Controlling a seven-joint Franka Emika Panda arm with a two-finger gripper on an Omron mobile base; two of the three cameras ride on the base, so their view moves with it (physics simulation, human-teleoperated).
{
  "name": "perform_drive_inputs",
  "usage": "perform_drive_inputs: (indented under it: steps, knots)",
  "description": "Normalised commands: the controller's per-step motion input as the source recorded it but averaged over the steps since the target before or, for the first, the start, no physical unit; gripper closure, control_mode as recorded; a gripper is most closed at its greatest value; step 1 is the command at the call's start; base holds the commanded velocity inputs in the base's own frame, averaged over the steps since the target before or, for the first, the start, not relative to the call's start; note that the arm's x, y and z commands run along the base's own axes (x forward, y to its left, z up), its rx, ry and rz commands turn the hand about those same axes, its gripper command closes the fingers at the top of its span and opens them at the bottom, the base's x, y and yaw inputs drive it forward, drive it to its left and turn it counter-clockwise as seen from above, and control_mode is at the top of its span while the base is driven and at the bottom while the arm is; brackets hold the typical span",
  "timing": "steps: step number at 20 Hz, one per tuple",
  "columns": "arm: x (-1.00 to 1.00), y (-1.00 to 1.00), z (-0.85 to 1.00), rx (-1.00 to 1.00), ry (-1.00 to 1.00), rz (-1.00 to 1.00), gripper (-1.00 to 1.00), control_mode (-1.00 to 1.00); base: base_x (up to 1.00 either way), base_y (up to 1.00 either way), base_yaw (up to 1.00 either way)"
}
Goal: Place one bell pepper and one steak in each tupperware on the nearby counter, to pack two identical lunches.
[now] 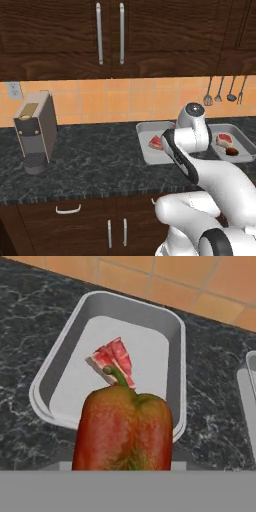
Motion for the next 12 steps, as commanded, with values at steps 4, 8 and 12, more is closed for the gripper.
perform_drive_inputs:
  steps: [4,8,12]
  knots:
    - [0.46,-0.05,-0.37,0.08,0.05,-0.11,1.00,-1.00,0.00,0.00,0.00]
    - [0.37,-0.18,-0.31,0.01,0.00,0.00,1.00,-1.00,0.00,0.00,0.00]
    - [0.28,-0.21,-0.31,0.01,0.00,0.00,1.00,-1.00,0.00,0.00,0.00]
